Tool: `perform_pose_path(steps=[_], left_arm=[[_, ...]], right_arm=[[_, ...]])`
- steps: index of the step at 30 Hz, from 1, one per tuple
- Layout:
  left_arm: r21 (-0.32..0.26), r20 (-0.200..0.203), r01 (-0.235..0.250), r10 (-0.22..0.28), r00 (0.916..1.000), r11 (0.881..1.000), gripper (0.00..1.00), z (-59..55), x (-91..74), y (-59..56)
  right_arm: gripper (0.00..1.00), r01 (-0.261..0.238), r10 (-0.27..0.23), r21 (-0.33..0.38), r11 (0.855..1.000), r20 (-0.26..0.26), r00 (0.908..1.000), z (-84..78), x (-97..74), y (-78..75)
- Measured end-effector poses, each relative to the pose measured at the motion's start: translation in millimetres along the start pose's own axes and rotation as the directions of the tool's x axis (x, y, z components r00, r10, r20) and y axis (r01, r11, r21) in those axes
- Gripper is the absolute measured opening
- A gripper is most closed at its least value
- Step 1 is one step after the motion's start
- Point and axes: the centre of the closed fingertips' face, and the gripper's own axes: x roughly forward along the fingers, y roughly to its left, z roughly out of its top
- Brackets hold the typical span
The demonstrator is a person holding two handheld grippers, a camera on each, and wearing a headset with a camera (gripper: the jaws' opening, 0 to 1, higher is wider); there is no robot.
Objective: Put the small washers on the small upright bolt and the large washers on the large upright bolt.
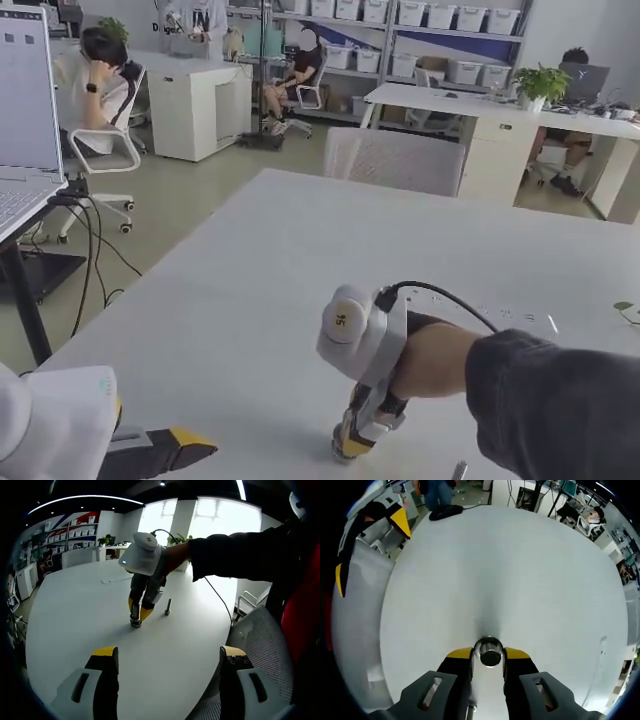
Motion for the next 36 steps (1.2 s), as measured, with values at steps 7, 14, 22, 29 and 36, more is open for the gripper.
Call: perform_pose_path(steps=[7,14,22,29,36], left_arm=[[-0.002,0.001,0.000,0.000,1.0000,1.000,0.83,-0.7,-0.2,1.4],[-0.004,-0.001,0.001,-0.001,1.0000,1.000,0.83,-1.6,-0.1,2.6],[-0.007,0.000,0.003,-0.003,1.0000,1.000,0.83,-1.2,-0.4,2.9],[-0.006,0.000,0.004,-0.004,1.0000,1.000,0.83,-0.1,1.0,3.7],[-0.006,-0.001,0.006,-0.006,1.0000,1.000,0.83,0.0,2.6,3.3]], right_arm=[[0.23,-0.002,0.002,0.012,1.000,-0.002,1.0000,-1.5,5.0,0.1],[0.24,-0.002,0.002,0.020,1.000,-0.006,1.0000,-1.1,8.5,-0.6],[0.24,-0.008,0.008,0.026,1.000,-0.002,1.0000,0.4,9.3,-1.0],[0.24,-0.008,0.008,0.022,1.000,0.000,1.0000,0.9,9.5,-2.0],[0.25,-0.007,0.006,0.035,0.999,0.020,0.9998,0.0,6.6,-3.0]])
